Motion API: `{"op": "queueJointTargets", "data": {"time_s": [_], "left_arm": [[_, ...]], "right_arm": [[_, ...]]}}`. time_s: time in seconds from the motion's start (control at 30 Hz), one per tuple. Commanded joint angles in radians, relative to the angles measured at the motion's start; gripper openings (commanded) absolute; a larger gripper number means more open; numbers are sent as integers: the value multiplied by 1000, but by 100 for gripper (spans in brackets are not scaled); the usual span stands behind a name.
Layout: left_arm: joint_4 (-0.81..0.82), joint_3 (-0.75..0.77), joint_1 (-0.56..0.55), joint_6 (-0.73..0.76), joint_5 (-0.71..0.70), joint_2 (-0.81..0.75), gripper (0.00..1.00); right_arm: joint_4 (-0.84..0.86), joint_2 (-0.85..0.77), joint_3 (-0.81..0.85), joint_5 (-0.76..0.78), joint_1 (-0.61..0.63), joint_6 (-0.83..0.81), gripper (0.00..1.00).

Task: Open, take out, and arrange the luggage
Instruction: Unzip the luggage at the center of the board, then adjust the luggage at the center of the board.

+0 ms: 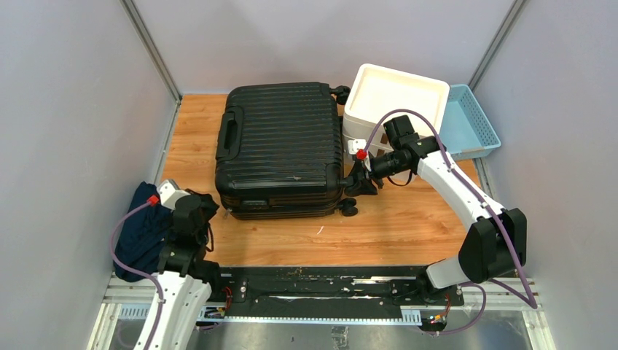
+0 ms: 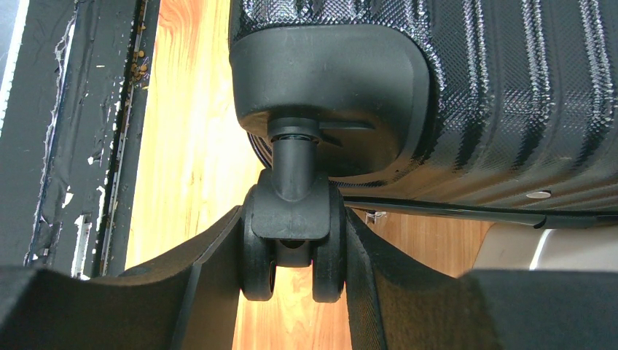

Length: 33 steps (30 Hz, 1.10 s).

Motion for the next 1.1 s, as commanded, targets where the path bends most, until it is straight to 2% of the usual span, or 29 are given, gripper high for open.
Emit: {"op": "queueJointTargets", "data": {"time_s": [0.0,0.17,0.27,0.43,0.47,0.5,0.67,0.8,0.93,1.07], "left_arm": [[-135,97,10,57,55,-48,27],[-220,250,10,149,54,-61,39],[-213,329,9,194,123,-28,47],[-179,465,10,337,369,105,86],[-172,485,9,398,393,135,95],[-164,501,9,433,397,170,99],[-75,564,11,551,397,352,100],[-28,656,22,571,440,535,100],[21,711,73,553,496,655,98],[67,740,173,503,585,734,97]], "right_arm": [[-105,34,-41,133,4,2,9],[-107,35,-41,131,12,2,11],[-114,35,-37,135,11,4,12],[-156,33,-23,88,11,-26,15],[-163,34,-20,81,11,-29,19],[-168,35,-18,73,12,-29,23],[-187,25,-8,39,11,-26,46],[-203,-2,6,10,11,-16,60],[-209,-48,5,-2,10,-17,68],[-211,-93,-12,-21,10,-38,74]]}}
